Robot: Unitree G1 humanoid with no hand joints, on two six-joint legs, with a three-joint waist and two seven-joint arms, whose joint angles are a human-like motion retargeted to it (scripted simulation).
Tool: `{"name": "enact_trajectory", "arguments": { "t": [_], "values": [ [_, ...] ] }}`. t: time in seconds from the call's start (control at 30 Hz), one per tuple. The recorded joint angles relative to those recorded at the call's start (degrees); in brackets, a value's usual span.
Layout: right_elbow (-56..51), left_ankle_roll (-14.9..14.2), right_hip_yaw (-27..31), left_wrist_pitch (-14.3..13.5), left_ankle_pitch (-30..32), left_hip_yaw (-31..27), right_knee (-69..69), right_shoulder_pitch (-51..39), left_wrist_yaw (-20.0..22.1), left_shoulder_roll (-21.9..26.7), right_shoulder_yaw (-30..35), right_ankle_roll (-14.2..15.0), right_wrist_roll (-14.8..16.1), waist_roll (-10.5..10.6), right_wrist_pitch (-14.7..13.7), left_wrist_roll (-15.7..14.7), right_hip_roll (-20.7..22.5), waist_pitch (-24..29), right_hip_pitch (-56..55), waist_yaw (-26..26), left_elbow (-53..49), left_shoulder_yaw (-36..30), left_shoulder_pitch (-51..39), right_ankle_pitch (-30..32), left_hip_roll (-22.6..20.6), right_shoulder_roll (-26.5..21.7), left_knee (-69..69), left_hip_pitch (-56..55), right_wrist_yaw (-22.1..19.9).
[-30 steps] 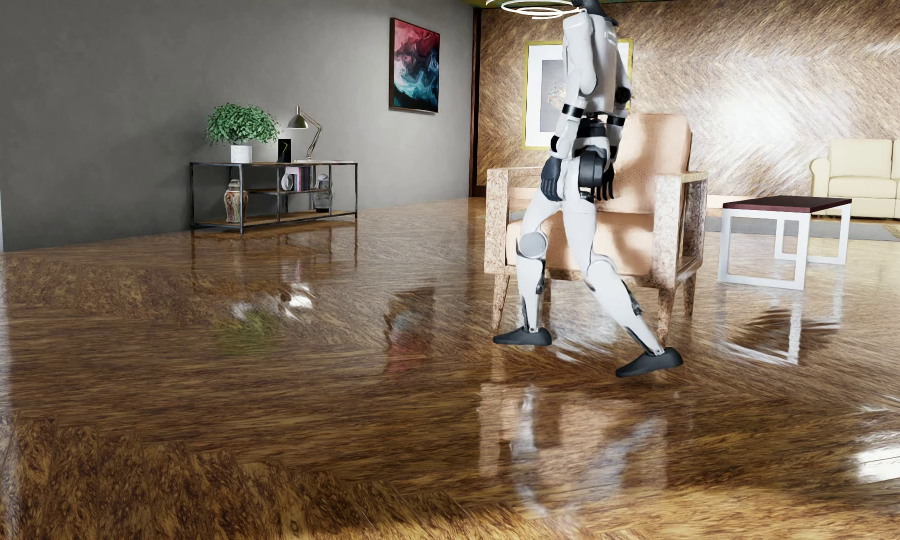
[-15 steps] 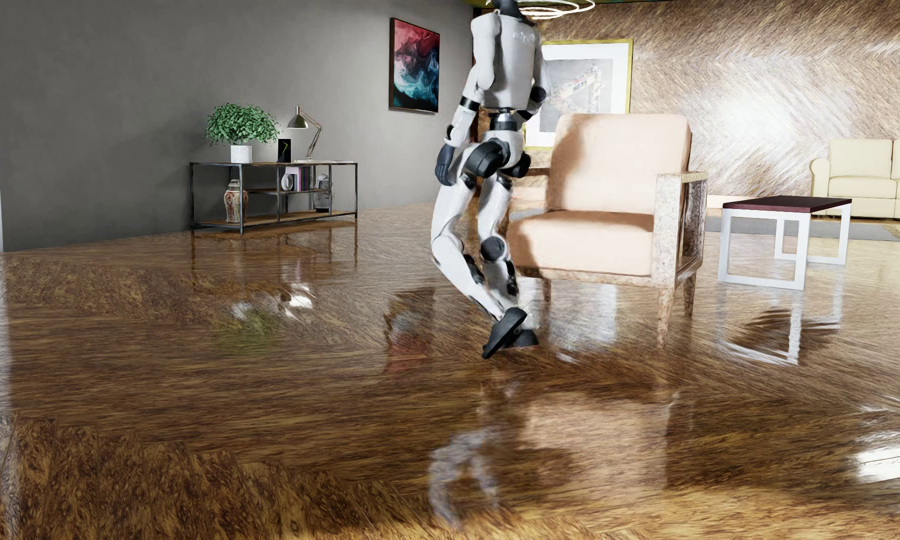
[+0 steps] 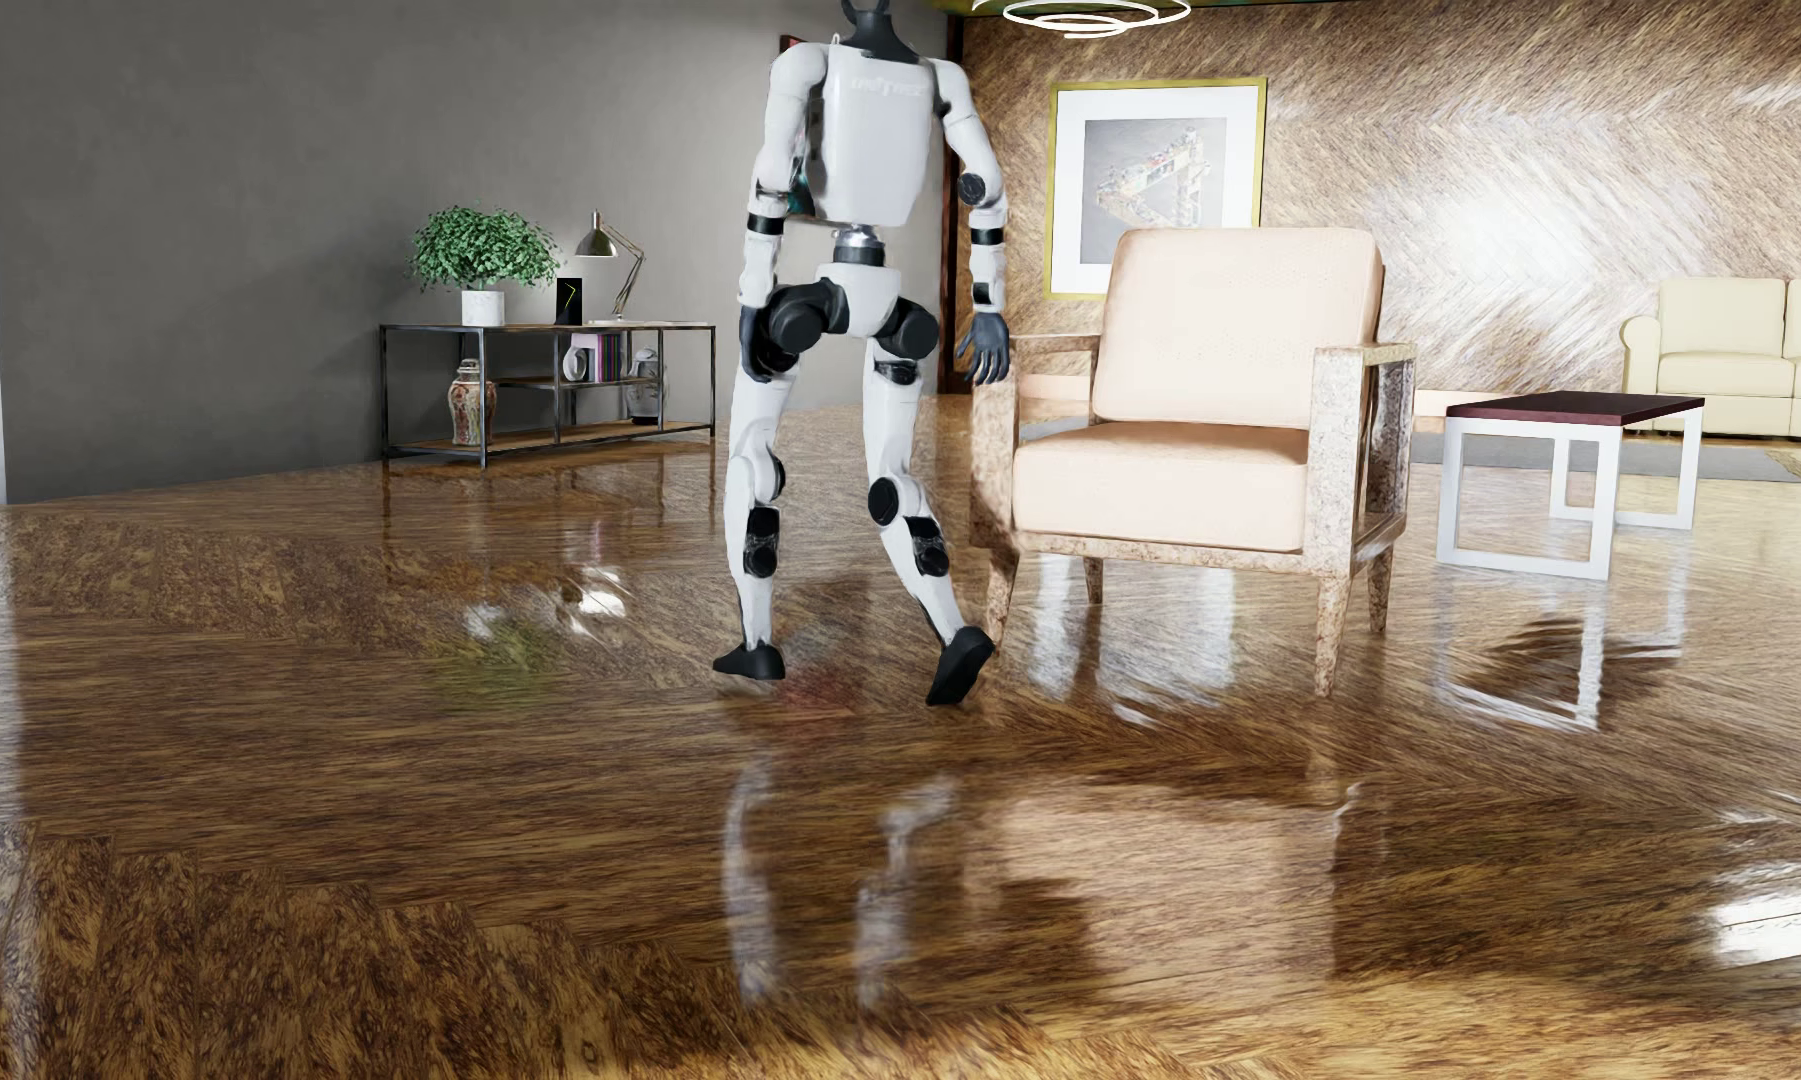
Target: Circle the armchair
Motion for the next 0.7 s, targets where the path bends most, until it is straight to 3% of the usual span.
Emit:
{"name": "enact_trajectory", "arguments": {
  "t": [0.03, 0.07, 0.17, 0.27, 0.37, 0.53, 0.6, 0.7],
  "values": [
    [-0.07, 0.00, 0.00, 0.00, -0.75, 0.00, 8.51, 0.79, 0.00, -0.01, 0.47, 0.00, 0.00, -0.50, 0.00, 0.00, -0.88, -0.20, -5.23, -0.70, -0.41, -1.03, 0.42, 3.43, -0.34, -0.26, -1.56, 2.09, 0.00],
    [-1.10, 0.00, 0.00, 0.00, -1.46, 0.00, 18.62, 1.13, 0.00, 0.43, 0.98, 0.00, 0.00, -1.03, 0.00, 0.00, -1.65, -0.08, -10.81, -1.65, -1.76, -1.27, 1.01, 1.15, -0.59, -0.55, -2.97, 4.21, 0.00],
    [-6.38, 0.00, 0.00, 0.00, -3.68, 0.00, 46.78, 0.40, 0.00, 3.05, 0.67, 0.00, 0.00, -0.86, 0.00, 0.00, -2.60, 1.60, -23.44, -6.52, -4.11, -1.32, 1.16, -17.34, -0.31, -0.60, -4.86, 9.99, 0.00],
    [-10.91, 0.00, 0.00, 0.00, -6.96, 0.00, 37.80, -0.86, 0.00, 5.55, -1.84, 0.00, 0.00, 0.94, 0.00, 0.00, -2.30, 2.59, -31.14, -10.46, -0.23, -1.31, -1.42, -20.15, 1.07, 0.55, -5.93, 15.49, 0.00],
    [-14.52, 0.00, 0.00, 0.00, -9.71, 0.00, 43.64, -1.89, 0.00, 8.05, -2.42, 0.00, 0.00, 2.83, 0.00, 0.00, -2.73, 2.80, -35.29, -12.05, 1.53, 2.07, -3.04, -19.71, 1.57, 1.37, -5.75, 19.05, 0.00],
    [-13.70, 0.00, 0.00, 0.00, -17.02, 0.00, 1.49, -3.17, 0.00, 10.17, -1.49, 0.00, 0.00, 4.75, 0.00, 0.00, -3.61, 2.95, -32.54, -11.84, 1.14, 6.43, -6.25, -10.92, 0.21, 0.89, -5.89, 25.82, 0.00],
    [-11.48, 0.00, 0.00, 0.00, -18.77, 0.00, -12.20, -3.57, 0.00, 9.87, -0.97, 0.00, 0.00, 5.15, 0.00, 0.00, -3.82, 2.20, -30.35, -12.10, 0.42, 7.46, -7.46, -10.06, -0.45, 0.35, -5.68, 27.22, 0.00],
    [-5.75, 0.00, 0.00, 0.00, -16.78, 0.00, -15.49, -3.74, 0.00, 8.02, 0.46, 0.00, 0.00, 6.38, 0.00, 0.00, -3.96, 1.25, -28.15, -12.46, -2.40, 8.83, -7.85, -7.68, 0.38, -0.31, -5.00, 29.49, 0.00]
  ]
}}
